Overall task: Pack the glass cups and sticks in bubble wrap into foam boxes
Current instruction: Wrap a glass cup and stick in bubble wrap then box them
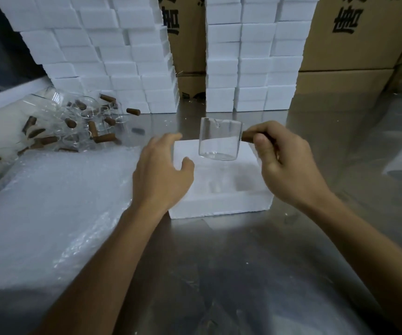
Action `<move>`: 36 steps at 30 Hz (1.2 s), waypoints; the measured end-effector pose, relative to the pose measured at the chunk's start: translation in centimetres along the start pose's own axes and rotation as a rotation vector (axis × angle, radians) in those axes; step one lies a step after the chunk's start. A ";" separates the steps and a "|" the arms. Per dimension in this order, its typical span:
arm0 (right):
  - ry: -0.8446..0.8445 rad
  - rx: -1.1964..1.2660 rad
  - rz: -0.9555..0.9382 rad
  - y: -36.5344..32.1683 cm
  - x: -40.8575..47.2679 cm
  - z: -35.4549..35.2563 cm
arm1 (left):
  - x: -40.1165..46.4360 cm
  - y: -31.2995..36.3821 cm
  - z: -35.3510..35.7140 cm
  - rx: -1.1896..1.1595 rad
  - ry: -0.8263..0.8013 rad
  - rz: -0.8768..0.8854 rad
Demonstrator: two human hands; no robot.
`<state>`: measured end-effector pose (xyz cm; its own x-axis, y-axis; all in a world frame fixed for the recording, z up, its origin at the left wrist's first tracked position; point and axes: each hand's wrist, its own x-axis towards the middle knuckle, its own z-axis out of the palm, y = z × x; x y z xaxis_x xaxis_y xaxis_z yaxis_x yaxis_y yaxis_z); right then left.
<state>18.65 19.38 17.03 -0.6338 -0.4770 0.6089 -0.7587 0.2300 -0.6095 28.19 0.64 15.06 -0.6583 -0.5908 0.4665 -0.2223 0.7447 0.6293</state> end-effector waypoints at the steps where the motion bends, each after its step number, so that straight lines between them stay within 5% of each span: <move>1: 0.013 0.007 -0.006 0.0 -0.3 0.0 | -0.4 0.1 -0.1 0.007 -0.011 0.083; 9: -0.012 0.017 -0.056 0.6 -2.2 0.1 | -1.2 0.9 -0.1 -0.050 -0.061 0.429; 17: -0.112 -0.169 -0.183 0.2 -3.0 0.6 | -1.8 1.6 -0.2 0.003 -0.029 0.467; 22: 0.011 -0.223 -0.221 -0.1 -2.8 0.9 | -2.0 1.9 -0.4 -0.032 -0.078 0.483; 25: 0.066 -0.173 -0.218 -0.1 -2.7 0.7 | -1.8 2.1 -1.5 0.009 -0.053 0.427; 30: 0.110 -0.138 -0.185 0.0 -2.8 0.5 | -0.5 1.6 -4.2 0.363 0.303 0.115; 36: 0.141 -0.143 -0.177 0.0 -2.8 0.6 | 0.4 -0.9 -5.8 0.578 0.058 -0.286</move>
<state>20.59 20.18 15.00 -0.4962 -0.3998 0.7707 -0.8670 0.2755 -0.4153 32.33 -2.09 18.24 -0.4789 -0.7947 0.3730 -0.7455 0.5925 0.3053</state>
